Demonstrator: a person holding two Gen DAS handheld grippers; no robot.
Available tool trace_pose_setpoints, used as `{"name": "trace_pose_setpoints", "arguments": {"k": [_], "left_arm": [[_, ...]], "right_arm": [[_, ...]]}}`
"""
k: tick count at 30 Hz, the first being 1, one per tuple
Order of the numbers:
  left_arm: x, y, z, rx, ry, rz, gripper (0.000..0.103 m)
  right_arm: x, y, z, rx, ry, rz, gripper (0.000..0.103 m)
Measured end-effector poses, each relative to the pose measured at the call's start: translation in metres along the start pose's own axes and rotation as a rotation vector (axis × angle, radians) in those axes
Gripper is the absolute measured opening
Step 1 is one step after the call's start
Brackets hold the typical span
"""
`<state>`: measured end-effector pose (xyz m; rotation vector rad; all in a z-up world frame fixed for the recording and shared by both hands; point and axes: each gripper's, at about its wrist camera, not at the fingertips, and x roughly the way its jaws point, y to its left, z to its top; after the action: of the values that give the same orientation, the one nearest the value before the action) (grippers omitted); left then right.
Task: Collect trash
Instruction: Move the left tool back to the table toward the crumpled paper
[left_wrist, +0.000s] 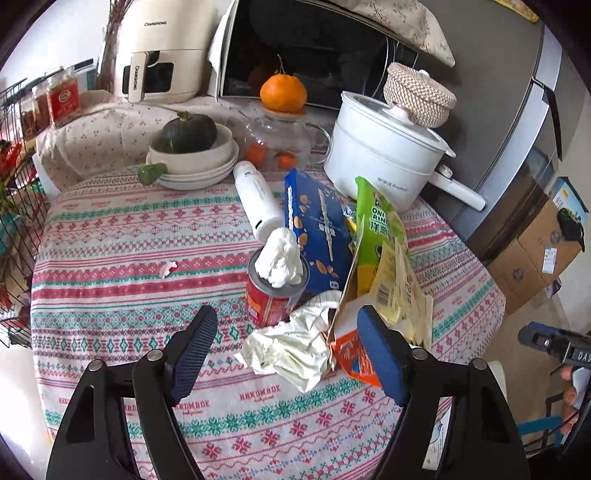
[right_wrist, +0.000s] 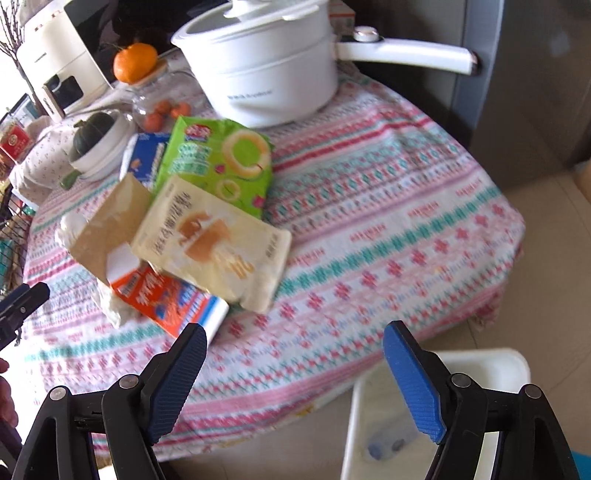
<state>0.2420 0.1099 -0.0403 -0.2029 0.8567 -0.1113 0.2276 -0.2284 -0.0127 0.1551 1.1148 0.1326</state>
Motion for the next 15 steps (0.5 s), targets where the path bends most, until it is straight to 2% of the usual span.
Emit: {"name": "trace_pose_setpoints", "arguments": {"k": [2,4,6,11,12,15], "left_arm": [[0.008,-0.002,0.006,0.002,-0.022,-0.003,0.073],[0.018,-0.005,0.011,0.022,-0.041,0.021,0.070],[0.030,-0.005,0.013,0.017,-0.045,0.039,0.062],[0.049,-0.002,0.019,-0.011,-0.053,0.071,0.045],[0.052,-0.001,0.019,-0.014,-0.052,0.073,0.036],[0.053,-0.002,0.021,-0.015,-0.064,0.084,0.030]], "right_arm": [[0.011,0.005,0.000,0.003,-0.002,0.006,0.084],[0.025,0.010,0.000,0.001,0.044,0.012,0.084],[0.032,0.014,0.002,-0.005,0.058,0.029,0.084],[0.041,0.017,0.012,-0.011,0.038,-0.017,0.084],[0.043,0.017,0.013,-0.012,0.040,-0.021,0.084],[0.049,0.017,0.013,-0.011,0.056,-0.019,0.084]]}}
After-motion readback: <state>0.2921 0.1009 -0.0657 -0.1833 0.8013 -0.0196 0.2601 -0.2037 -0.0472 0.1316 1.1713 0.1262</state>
